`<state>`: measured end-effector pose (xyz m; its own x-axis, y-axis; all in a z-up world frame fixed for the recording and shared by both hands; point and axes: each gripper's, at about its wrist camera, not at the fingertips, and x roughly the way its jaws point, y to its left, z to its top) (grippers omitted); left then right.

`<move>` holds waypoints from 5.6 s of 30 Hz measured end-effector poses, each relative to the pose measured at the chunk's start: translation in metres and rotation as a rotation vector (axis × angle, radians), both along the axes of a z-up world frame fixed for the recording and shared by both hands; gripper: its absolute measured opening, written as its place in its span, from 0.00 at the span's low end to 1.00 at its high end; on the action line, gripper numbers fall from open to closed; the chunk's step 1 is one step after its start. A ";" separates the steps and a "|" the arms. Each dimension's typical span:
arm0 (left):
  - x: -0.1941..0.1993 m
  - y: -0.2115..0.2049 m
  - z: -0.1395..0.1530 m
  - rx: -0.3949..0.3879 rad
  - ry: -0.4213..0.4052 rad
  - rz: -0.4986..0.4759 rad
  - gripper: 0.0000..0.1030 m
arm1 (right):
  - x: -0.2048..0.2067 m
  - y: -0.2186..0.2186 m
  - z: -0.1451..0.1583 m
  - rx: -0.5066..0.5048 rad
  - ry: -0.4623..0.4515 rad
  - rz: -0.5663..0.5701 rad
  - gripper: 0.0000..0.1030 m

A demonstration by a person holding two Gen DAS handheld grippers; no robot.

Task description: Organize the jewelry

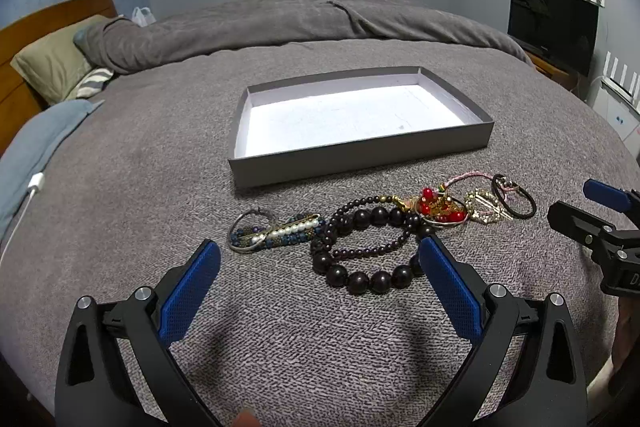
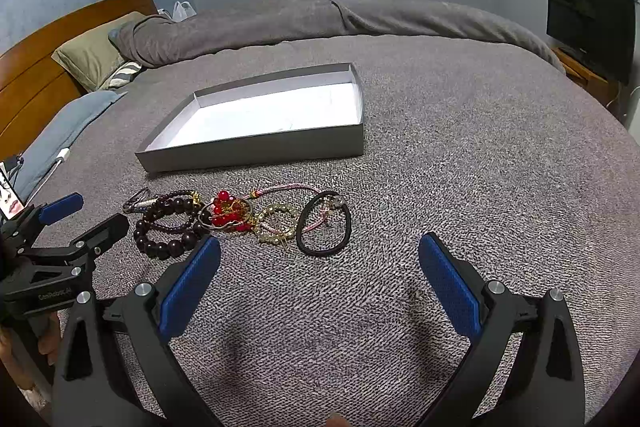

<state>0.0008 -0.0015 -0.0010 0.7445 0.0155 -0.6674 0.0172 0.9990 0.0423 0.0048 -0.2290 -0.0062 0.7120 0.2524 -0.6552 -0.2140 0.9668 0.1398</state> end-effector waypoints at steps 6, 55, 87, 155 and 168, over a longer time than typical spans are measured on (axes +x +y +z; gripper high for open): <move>0.000 -0.001 0.000 0.002 0.001 -0.003 0.96 | 0.000 0.000 0.000 -0.001 0.000 0.003 0.95; 0.010 0.006 -0.014 0.017 -0.043 -0.079 0.96 | 0.019 -0.008 -0.018 -0.005 -0.005 0.059 0.95; 0.033 0.023 -0.020 -0.032 -0.013 -0.162 0.81 | 0.021 -0.023 -0.003 -0.004 -0.103 0.022 0.04; 0.242 0.081 0.028 -0.156 -0.011 -0.104 0.06 | 0.242 0.040 0.029 0.051 -0.115 -0.021 0.04; 0.252 0.082 -0.011 -0.007 0.028 -0.019 0.06 | 0.253 0.060 -0.006 -0.107 -0.010 -0.018 0.04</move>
